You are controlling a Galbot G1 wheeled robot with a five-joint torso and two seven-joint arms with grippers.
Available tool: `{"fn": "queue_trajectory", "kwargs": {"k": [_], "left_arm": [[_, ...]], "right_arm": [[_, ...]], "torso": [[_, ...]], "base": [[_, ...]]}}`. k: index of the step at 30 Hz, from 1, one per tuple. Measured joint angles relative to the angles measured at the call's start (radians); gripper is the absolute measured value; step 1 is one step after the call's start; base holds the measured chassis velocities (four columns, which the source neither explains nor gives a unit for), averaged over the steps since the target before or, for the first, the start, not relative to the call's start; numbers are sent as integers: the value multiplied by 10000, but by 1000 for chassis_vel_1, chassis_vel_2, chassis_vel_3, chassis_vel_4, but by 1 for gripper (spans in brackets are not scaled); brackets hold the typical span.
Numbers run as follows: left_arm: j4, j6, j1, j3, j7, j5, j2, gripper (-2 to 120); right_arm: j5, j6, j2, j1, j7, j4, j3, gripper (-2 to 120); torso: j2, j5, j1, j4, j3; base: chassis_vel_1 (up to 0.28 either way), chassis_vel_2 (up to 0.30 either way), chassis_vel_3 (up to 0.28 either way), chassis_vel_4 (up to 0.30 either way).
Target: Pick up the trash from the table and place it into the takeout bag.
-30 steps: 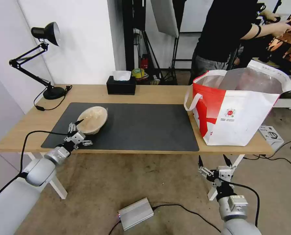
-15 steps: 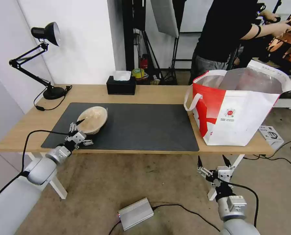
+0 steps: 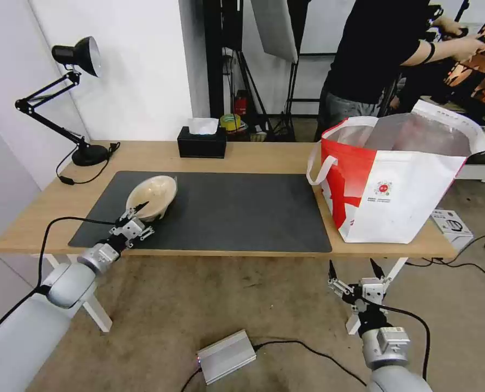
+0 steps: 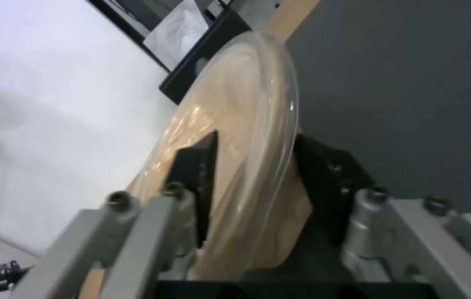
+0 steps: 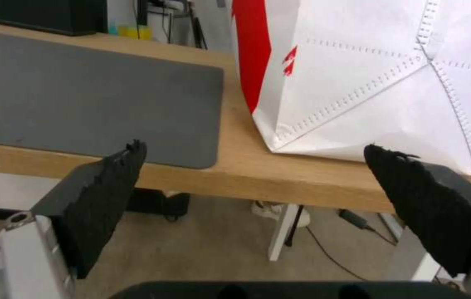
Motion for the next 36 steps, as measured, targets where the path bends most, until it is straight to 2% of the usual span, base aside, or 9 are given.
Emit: {"fn": "queue_trajectory", "kwargs": {"k": [3, 4, 7, 10, 18, 26, 36], "left_arm": [[11, -3, -104, 79, -1, -17, -12, 21], [11, -3, -104, 79, -1, -17, -12, 21], [41, -4, -147, 90, -4, -32, -28, 7], [52, -5, -148, 88, -5, -45, -43, 1], [40, -93, -88, -8, 5, -54, -62, 1], [-297, -205, -79, -145, 165, -157, 65, 1], [-1318, -504, -197, -305, 419, -114, 512, 1]], "right_arm": [[-19, 1, 21, -3, 2, 14, 1, 100], [-19, 1, 21, -3, 2, 14, 1, 100], [-38, 11, 41, -18, 5, 12, 5, 100], [-40, 18, 44, -25, 11, -3, 13, 100], [-42, 23, 37, -12, 20, -23, 21, 100], [-42, 24, 36, 6, 29, -2, 29, 100], [-38, -32, 48, 31, 45, 139, 9, 100]], "torso": [[0, -1, 0, -1, 0], [0, -1, 0, -1, 0], [0, 0, 0, 0, 0], [1, 0, 0, 0, 1], [0, -1, 0, 0, 1], [0, -1, 0, 0, 1], [0, -1, 0, 0, 1]], "base": [[0, 0, 0, 0], [0, 0, 0, 0], [0, 0, 0, 0], [0, 0, 0, 0], [0, 0, 0, 0], [0, 0, 0, 0], [0, 0, 0, 0]]}}
